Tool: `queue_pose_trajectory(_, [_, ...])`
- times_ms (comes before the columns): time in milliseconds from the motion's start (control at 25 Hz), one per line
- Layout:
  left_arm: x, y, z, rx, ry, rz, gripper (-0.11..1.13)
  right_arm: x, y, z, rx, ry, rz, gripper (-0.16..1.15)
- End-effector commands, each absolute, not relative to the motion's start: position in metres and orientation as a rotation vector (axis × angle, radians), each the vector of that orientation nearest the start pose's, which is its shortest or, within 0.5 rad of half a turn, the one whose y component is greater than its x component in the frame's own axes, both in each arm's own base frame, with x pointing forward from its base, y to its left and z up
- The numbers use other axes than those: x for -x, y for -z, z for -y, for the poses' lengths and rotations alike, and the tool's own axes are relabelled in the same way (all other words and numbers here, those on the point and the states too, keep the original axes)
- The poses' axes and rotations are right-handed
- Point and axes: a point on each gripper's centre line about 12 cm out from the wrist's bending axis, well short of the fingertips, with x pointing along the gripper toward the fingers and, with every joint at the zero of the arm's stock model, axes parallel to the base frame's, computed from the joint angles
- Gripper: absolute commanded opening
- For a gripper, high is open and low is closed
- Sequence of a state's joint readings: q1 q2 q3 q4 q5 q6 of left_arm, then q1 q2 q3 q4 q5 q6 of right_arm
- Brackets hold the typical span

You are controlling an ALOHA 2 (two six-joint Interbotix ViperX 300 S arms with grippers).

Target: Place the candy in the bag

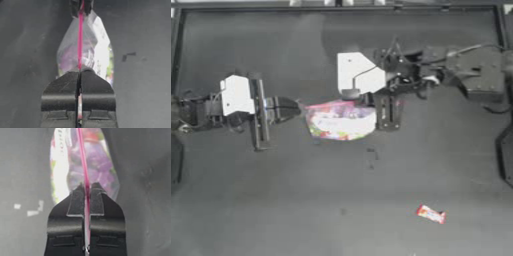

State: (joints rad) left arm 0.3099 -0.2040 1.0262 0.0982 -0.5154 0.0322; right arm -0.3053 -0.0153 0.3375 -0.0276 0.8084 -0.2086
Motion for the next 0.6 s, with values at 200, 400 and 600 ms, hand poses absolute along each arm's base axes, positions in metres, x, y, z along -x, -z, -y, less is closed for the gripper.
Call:
queue_pose_trajectory(200, [-0.298, -0.192, -0.090, -0.066, -0.247, -0.275, 0.04, -0.349, -0.241, 0.125, 0.034, 0.217, -1.121, 0.03])
queue_pose_trajectory(400, [-0.298, -0.192, -0.090, -0.066, -0.249, -0.274, 0.04, -0.338, -0.238, 0.124, 0.029, 0.238, -1.132, 0.03])
queue_pose_trajectory(600, [-0.298, -0.191, -0.090, -0.066, -0.249, -0.277, 0.03, -0.330, -0.236, 0.123, 0.030, 0.251, -1.136, 0.03])
